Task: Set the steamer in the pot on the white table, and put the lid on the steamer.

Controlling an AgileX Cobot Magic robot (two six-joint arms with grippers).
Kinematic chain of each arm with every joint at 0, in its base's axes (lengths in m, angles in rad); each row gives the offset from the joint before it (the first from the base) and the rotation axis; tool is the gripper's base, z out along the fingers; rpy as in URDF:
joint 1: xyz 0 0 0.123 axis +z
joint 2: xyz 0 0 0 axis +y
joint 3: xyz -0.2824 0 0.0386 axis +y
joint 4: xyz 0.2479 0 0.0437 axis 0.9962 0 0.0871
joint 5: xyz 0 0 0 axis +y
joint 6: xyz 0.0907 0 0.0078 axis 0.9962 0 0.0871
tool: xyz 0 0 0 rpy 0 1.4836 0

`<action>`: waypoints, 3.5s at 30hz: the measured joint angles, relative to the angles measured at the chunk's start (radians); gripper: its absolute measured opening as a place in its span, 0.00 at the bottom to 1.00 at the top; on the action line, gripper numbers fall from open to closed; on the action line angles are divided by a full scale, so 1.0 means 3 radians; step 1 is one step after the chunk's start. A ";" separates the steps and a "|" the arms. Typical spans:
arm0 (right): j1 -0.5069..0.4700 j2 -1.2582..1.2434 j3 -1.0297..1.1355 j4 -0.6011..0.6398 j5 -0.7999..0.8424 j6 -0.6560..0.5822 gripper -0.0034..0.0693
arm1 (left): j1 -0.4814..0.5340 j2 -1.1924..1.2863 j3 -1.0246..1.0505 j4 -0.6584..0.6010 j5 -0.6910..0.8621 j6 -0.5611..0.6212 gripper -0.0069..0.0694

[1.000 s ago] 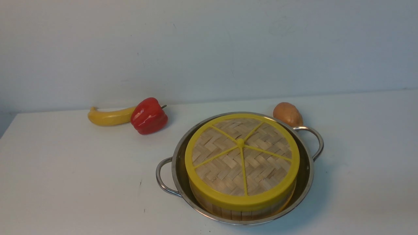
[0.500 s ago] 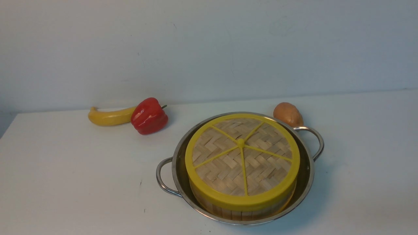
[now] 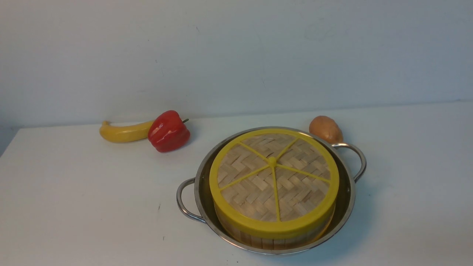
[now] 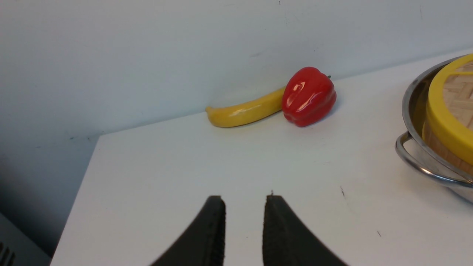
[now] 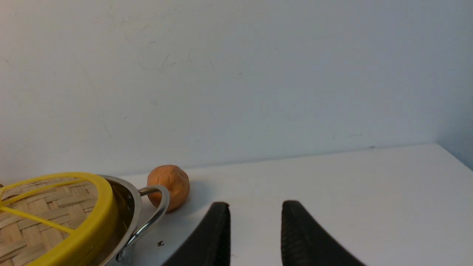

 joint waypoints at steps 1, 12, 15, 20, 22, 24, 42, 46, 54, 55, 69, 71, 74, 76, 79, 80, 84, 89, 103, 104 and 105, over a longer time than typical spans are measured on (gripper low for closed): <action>0.0000 0.0000 0.0000 0.0000 0.0000 0.0000 0.35 | 0.0000 0.0000 0.0000 0.0000 0.0000 0.0000 0.29; 0.0000 0.0000 0.0000 0.0000 0.0003 0.0003 0.38 | 0.0050 -0.0018 0.0000 0.0000 0.0000 0.0041 0.30; 0.0000 0.0000 0.0001 0.0000 0.0006 0.0003 0.38 | 0.0346 -0.0036 0.0000 -0.0014 -0.0024 0.0056 0.30; 0.0000 0.0000 0.0001 0.0000 0.0006 0.0006 0.38 | 0.0993 -0.0043 0.0003 -0.0099 -0.0468 -0.0040 0.30; 0.0000 0.0000 0.0001 0.0000 0.0006 0.0006 0.38 | 0.1143 -0.0047 0.0003 -0.0136 -0.0651 -0.0076 0.30; 0.0000 0.0000 0.0001 0.0000 0.0006 0.0006 0.38 | 0.1253 -0.0067 0.0059 -0.0140 -0.0849 -0.0087 0.30; 0.0000 -0.0003 0.0001 0.0000 0.0009 0.0006 0.38 | 0.1417 -0.0520 0.1398 -0.0217 -0.2010 -0.0166 0.31; 0.0000 -0.0003 0.0001 -0.0003 0.0009 0.0006 0.38 | 0.1417 -0.0520 0.1398 -0.0223 -0.2010 -0.0208 0.32; 0.0000 -0.0003 0.0001 -0.0009 0.0009 0.0006 0.38 | 0.1417 -0.0523 0.1398 -0.0693 -0.1833 0.0045 0.32; 0.0000 -0.0003 0.0001 -0.0009 0.0009 0.0006 0.38 | 0.1417 -0.0523 0.1398 -0.0836 -0.1771 0.0204 0.32; 0.0000 -0.0003 0.0001 -0.0009 0.0009 0.0006 0.38 | 0.1417 -0.0546 0.1398 -0.1697 -0.1703 0.0799 0.35; 0.0000 -0.0003 0.0001 -0.0009 0.0009 0.0006 0.38 | 0.1417 -0.0546 0.1398 -0.1704 -0.1703 0.0799 0.36; 0.0000 -0.0003 0.0001 -0.0009 0.0009 0.0006 0.38 | 0.1417 -0.0546 0.1398 -0.1706 -0.1703 0.0799 0.37; 0.0000 -0.0003 0.0001 -0.0009 0.0009 0.0006 0.38 | 0.1417 -0.0546 0.1398 -0.1706 -0.1703 0.0799 0.37; 0.0000 -0.0003 0.0001 -0.0009 0.0009 0.0006 0.38 | 0.1417 -0.0546 0.1398 -0.1706 -0.1703 0.0799 0.37; 0.0000 -0.0003 0.0001 -0.0009 0.0009 0.0006 0.38 | 0.1417 -0.0547 0.1398 -0.1706 -0.1703 0.0799 0.37; 0.0000 -0.0003 0.0001 -0.0009 0.0009 0.0006 0.38 | 0.1417 -0.0552 0.1398 -0.1706 -0.1703 0.0799 0.38; 0.0000 -0.0003 0.0001 -0.0009 0.0009 0.0009 0.38 | 0.1417 -0.0552 0.1398 -0.1706 -0.1700 0.0799 0.39; 0.0000 -0.0003 0.0001 -0.0009 0.0009 0.0009 0.38 | 0.1417 -0.0552 0.1398 -0.1706 -0.1700 0.0799 0.40; 0.0000 -0.0003 0.0001 -0.0009 0.0009 0.0009 0.38 | 0.1417 -0.0552 0.1398 -0.1706 -0.1700 0.0802 0.40; 0.0000 -0.0003 0.0001 -0.0009 0.0009 0.0009 0.38 | 0.1417 -0.0552 0.1398 -0.1706 -0.1700 0.0802 0.40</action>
